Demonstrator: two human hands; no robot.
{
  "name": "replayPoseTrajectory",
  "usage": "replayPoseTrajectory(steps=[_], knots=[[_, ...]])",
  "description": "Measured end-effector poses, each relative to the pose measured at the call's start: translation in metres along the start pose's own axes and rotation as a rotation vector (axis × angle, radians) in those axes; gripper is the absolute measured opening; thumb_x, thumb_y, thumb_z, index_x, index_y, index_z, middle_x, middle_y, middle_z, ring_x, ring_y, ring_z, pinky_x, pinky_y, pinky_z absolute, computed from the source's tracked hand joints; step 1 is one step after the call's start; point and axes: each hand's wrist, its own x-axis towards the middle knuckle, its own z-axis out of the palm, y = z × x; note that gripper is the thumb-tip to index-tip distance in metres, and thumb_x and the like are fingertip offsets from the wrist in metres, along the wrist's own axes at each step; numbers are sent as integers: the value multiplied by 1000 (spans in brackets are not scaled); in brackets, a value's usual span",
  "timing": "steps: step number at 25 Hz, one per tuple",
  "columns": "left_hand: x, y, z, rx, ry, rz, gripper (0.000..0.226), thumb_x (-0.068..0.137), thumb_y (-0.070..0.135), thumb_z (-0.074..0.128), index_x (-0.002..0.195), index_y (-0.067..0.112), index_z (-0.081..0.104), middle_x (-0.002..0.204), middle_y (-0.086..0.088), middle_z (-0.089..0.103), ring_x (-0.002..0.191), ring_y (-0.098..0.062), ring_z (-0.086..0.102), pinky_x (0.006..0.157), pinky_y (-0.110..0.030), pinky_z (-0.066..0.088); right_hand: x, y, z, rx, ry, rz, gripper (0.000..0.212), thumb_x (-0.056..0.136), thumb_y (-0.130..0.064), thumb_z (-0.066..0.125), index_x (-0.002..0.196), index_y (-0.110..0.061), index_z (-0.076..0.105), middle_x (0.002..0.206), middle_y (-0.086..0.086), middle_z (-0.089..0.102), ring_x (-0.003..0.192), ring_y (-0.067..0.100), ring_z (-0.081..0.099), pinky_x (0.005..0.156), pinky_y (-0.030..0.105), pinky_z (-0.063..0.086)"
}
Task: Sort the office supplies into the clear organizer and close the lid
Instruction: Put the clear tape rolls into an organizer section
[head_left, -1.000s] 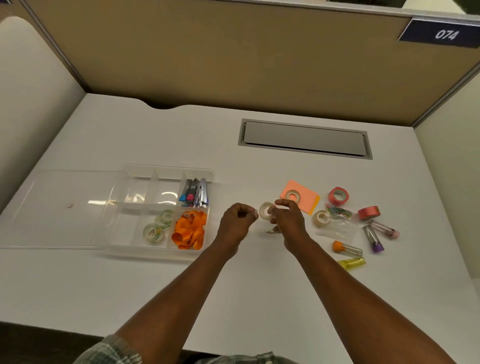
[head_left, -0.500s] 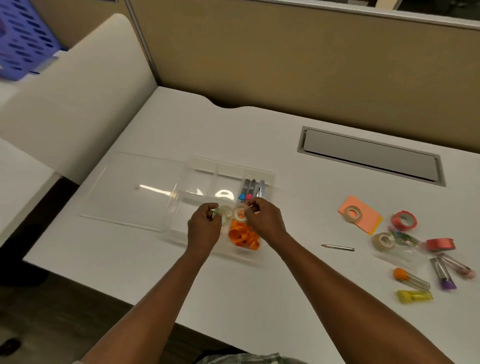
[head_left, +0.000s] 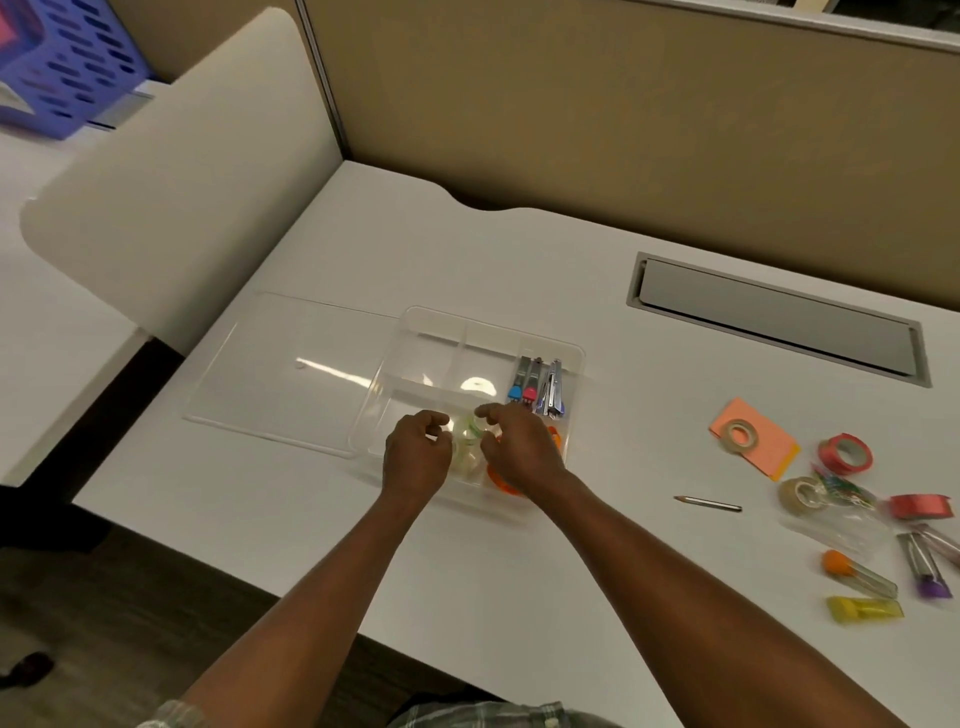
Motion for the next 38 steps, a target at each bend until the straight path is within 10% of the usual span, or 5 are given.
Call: replayPoseTrajectory(steps=[21,30,38], knots=[[-54,112,121,-69,-140,416,6,87,17,69,93,15,69,95,-1,64,87,-15,59,77,-29,48,-63,127,-107,61,255,162,25,91,-27,64,115,-24,68,107,-4,68,78,12,59,82,33,51],[-95,165,237,137,-352,497,13,88,29,66,97,20,66,102,2,60,96,-17,57,74,-25,40,-123,226,-167,-69,395,348,26,91,-27,62,116,-21,65,122,1,58,95,24,65,82,36,52],[-103,193,309,542,-521,657,42,87,38,63,126,20,59,157,0,32,130,-27,43,96,-41,46,-160,293,-181,-274,222,417,41,93,-27,56,134,-22,58,157,0,38,130,28,46,97,42,47]])
